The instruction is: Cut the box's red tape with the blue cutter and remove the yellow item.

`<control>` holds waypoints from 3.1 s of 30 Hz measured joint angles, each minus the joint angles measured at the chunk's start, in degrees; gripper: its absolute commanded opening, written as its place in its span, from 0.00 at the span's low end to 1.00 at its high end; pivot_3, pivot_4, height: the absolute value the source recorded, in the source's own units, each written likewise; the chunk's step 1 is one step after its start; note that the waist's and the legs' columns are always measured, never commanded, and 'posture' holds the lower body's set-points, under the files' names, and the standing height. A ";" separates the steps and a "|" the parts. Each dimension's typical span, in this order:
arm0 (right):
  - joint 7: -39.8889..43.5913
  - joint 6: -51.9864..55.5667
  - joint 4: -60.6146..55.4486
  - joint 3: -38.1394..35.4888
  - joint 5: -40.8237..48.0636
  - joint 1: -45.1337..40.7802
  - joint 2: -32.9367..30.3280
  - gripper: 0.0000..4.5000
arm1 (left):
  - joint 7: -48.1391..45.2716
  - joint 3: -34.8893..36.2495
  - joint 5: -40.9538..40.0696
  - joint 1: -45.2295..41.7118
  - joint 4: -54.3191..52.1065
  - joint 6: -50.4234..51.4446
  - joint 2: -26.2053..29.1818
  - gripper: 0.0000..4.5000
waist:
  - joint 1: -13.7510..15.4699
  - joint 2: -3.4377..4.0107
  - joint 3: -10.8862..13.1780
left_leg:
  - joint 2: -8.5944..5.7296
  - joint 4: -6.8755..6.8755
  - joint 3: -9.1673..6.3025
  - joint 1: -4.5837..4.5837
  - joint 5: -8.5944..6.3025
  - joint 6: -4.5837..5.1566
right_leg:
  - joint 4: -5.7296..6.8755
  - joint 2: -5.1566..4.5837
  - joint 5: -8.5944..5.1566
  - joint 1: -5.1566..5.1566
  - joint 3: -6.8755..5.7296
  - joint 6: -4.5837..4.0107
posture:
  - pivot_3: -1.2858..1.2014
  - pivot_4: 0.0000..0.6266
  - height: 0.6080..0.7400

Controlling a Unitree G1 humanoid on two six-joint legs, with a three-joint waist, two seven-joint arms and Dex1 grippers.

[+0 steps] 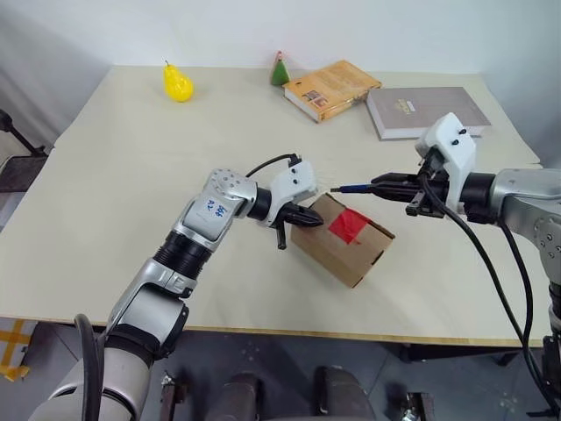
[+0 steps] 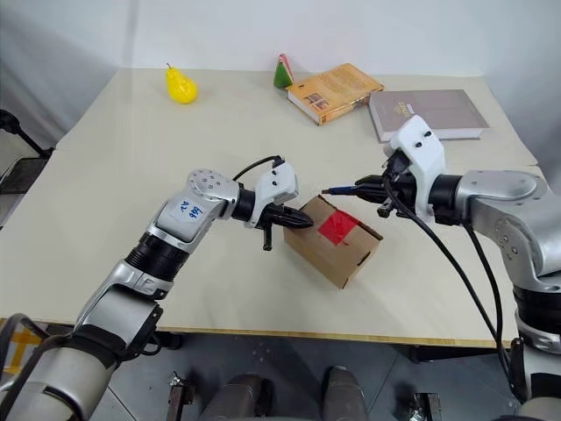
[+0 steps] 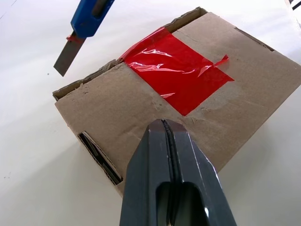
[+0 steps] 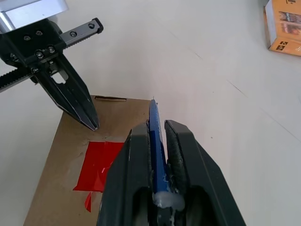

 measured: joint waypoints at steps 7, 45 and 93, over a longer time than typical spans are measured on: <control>0.00 -0.07 0.01 0.17 -0.51 2.08 -0.06 0.04 | 0.01 0.03 0.00 0.00 0.01 0.01 0.00 0.00 | 0.07 0.00 0.00 | 0.00 0.00 0.02 0.00 0.00 0.01 | 0.00 0.00 0.00 0.00 0.01 0.00 | 0.52 0.24 1.00; 7.35 6.09 -2.29 3.64 -0.70 1.04 -12.59 0.04 | 2.11 -1.62 0.83 -1.41 -2.27 6.57 -0.35 0.00 | 0.71 -0.01 0.00 | -0.02 0.07 0.01 -0.01 -0.04 0.08 | -0.09 -0.02 0.04 0.07 0.03 0.07 | 0.52 0.24 1.00; -9.42 -21.99 15.93 -27.96 -4.52 29.47 18.75 0.20 | 4.62 1.13 0.52 -0.38 -0.35 6.07 -3.00 0.00 | 0.56 0.09 0.01 | -0.08 0.16 -0.17 0.29 0.02 0.18 | -0.54 0.03 0.20 0.78 0.03 0.15 | 0.52 0.24 1.00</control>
